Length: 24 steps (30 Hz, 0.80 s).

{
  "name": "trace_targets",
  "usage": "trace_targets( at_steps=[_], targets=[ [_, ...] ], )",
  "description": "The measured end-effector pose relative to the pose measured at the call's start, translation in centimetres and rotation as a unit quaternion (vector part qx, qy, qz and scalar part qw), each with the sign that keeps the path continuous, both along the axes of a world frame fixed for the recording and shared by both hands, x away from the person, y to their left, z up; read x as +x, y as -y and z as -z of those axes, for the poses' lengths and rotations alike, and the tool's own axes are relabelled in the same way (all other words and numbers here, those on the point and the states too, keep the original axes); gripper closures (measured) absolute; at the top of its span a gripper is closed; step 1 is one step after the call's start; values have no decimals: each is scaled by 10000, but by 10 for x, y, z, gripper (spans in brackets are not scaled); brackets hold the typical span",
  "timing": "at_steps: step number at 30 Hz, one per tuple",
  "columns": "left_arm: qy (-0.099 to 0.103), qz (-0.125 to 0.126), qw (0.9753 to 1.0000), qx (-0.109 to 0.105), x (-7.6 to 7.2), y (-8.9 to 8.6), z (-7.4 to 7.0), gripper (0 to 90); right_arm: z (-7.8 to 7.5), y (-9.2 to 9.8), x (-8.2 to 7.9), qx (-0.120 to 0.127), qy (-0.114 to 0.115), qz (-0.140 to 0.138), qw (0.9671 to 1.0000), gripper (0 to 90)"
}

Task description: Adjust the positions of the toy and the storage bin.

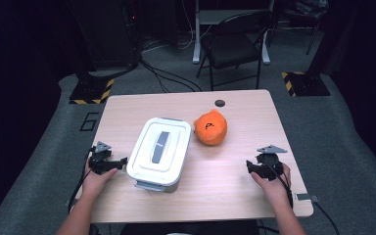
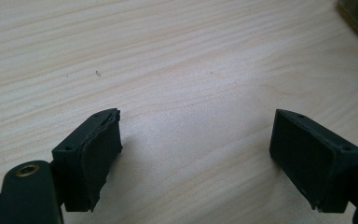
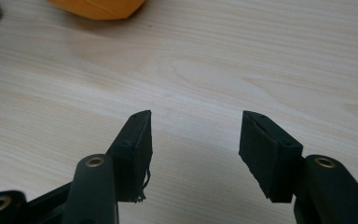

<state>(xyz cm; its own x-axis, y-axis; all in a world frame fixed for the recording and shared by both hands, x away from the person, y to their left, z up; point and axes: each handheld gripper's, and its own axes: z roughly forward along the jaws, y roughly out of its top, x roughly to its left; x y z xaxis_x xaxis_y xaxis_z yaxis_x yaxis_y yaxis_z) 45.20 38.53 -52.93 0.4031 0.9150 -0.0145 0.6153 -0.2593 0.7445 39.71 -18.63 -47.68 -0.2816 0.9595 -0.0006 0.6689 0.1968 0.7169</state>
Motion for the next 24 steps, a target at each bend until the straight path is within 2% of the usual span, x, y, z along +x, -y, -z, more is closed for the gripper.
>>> trace_targets(
  at_steps=[3, 5, 9, 10, 16, 24],
  targets=[
    [0, 0, 10000, 1, 0, 0, 0, 163, -4, -3, 0, 6, 13, -56, 10000, 442],
    [0, -5, 10000, 0, 0, 0, 0, 163, -10, -6, 1, -63, 91, -213, 9997, 444],
    [1, -19, 10000, -2, 0, 0, 0, 163, -17, -9, 2, -114, 125, -278, 9995, 447],
    [-1, -14, 10000, 0, 0, 0, 0, 162, -23, -12, 3, -57, 127, -318, 9994, 452],
    [2, -25, 10000, -3, 0, 0, 0, 163, -35, -22, 8, 61, 155, -472, 9987, 458],
    [1, -23, 10000, -1, 0, 0, 0, 163, -45, -31, 16, 145, 170, -595, 9980, 466]
  ],
)
